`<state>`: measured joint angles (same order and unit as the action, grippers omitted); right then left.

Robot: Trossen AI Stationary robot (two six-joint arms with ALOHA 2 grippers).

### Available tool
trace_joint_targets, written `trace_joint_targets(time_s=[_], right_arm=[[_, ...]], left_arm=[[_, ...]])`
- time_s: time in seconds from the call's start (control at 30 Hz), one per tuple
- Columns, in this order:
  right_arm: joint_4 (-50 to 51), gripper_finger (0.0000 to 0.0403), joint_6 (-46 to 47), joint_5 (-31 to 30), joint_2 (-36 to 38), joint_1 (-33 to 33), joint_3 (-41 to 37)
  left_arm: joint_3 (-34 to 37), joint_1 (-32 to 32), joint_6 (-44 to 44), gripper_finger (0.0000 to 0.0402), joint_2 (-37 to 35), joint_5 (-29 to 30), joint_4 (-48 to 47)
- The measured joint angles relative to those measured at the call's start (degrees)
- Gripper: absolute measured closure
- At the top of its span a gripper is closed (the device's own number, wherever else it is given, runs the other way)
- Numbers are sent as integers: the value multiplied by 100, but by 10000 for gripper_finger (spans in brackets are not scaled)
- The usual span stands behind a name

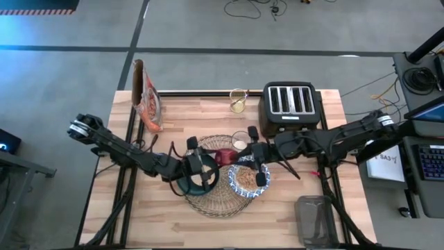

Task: Arrange a breakfast setting
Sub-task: Put the red apple on the brown table mat

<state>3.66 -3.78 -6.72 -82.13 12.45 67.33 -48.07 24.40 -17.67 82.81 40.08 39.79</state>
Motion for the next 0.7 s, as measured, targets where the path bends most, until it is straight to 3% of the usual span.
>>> trace_joint_targets(time_s=[0.13,0.43,0.7], right_arm=[[101,340,77,-9,11,0,9],[93,340,36,127,12,0,-5],[83,340,75,123,9,-2,-5]], left_arm=[[-11,2,-377,200,106,7,398],[-12,-127,-329,207,237,-373,587],[-12,-155,-259,307,237,-423,559]])
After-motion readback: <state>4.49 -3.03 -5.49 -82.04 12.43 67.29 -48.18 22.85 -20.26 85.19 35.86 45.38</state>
